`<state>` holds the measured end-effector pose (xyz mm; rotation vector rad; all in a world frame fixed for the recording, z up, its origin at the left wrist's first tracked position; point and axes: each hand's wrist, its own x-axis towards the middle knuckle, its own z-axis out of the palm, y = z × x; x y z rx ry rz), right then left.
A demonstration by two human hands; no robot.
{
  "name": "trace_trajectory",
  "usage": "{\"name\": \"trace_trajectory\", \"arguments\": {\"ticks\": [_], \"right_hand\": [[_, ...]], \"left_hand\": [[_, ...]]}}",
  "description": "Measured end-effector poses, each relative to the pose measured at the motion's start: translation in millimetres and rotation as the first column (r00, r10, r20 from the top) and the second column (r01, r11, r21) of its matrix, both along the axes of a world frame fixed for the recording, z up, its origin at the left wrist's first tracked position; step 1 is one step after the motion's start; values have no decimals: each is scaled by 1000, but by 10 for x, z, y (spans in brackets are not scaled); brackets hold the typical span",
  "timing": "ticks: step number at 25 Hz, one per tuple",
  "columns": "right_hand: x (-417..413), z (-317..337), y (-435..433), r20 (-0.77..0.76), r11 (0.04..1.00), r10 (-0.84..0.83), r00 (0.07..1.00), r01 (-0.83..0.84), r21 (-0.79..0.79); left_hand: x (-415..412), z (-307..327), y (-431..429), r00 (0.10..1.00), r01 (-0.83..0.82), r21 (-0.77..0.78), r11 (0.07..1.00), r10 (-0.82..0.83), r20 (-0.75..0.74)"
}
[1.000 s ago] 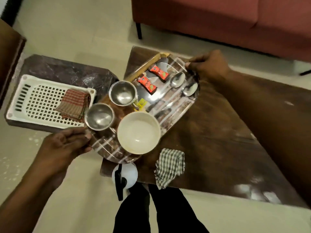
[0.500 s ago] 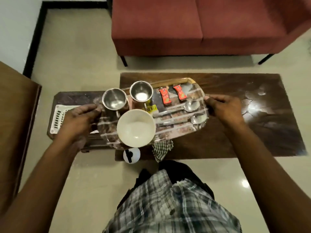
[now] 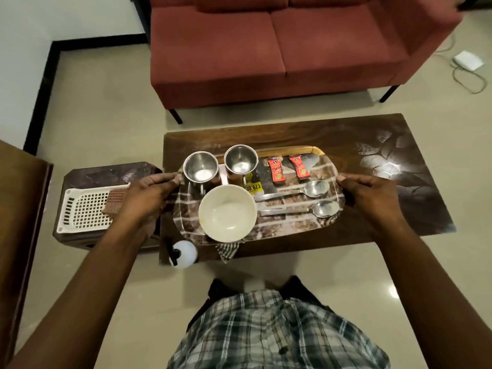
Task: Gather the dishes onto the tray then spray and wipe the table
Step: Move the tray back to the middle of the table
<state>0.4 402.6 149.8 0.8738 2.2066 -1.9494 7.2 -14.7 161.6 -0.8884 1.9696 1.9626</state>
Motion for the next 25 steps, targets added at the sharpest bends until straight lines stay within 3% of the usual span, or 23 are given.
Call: {"name": "trace_trajectory", "arguments": {"ticks": [11,25], "right_hand": [[-562,-235,1478,-17,998,23,1000,-24,-57],[-1538,-1267,2142,115,990,-13,993,-4,144]], "left_hand": [[-477,-152,1415,998,-42,-121,992,37,-43],[-1744,-1176,2216,997,30,-158,987,-18,79]]}}
